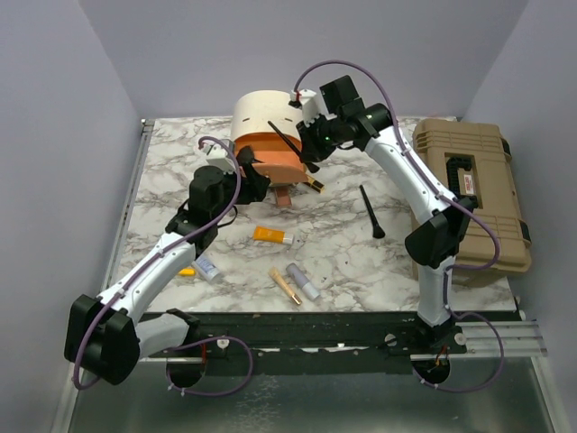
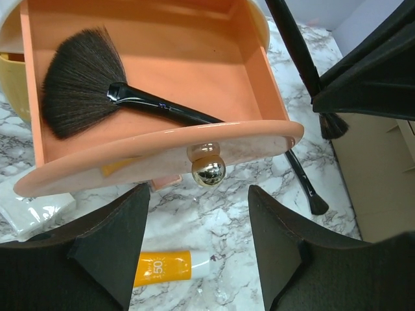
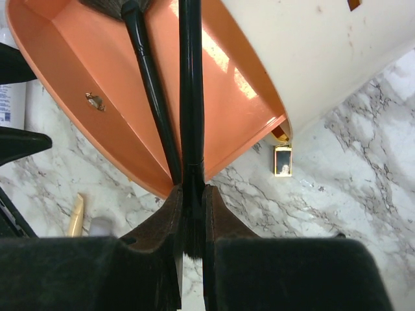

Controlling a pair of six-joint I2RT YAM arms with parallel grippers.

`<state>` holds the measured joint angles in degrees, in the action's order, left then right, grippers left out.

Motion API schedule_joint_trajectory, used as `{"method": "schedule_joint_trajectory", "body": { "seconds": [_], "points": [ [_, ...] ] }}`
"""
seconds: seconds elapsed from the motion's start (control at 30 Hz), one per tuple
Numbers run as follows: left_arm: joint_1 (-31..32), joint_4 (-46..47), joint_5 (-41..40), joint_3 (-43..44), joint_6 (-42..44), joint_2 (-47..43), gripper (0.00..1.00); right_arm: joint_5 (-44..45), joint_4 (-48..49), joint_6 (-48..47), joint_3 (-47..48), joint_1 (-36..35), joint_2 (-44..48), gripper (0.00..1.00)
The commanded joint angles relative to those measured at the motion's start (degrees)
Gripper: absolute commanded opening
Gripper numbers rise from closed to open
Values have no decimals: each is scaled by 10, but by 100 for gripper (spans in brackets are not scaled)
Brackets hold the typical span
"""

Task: Organize the makeup
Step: Place the makeup brush in the drawer.

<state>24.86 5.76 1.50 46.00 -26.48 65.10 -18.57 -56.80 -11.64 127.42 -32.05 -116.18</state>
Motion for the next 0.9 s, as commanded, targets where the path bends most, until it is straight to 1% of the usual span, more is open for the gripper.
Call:
{"method": "schedule_joint_trajectory", "body": {
  "seconds": [0.0, 0.07, 0.17, 0.33, 0.47, 0.6, 0.7, 0.87],
  "points": [
    [-1, 12, 31, 7, 8, 18, 63, -5, -58, -43, 36, -13, -22, 3],
    [-1, 13, 31, 7, 13, 21, 63, 7, -76, -56, 24, -14, -19, 2],
    [-1, 10, 30, 11, 19, 27, 63, 33, -79, -78, 10, -14, -9, 1],
    [0, 11, 35, 20, 20, 39, 63, 13, -88, -102, 45, -15, -21, 1],
    [0, 12, 37, 25, 20, 49, 63, -6, -121, -116, 91, -18, -50, 2],
    [1, 12, 36, 26, 22, 50, 62, -2, -132, -121, 103, -23, -61, 2],
    [1, 12, 36, 27, 23, 49, 62, -2, -136, -127, 91, -25, -59, 2],
    [1, 12, 41, 30, 22, 51, 61, 22, -130, -124, 101, -30, -67, 3]
  ]
}}
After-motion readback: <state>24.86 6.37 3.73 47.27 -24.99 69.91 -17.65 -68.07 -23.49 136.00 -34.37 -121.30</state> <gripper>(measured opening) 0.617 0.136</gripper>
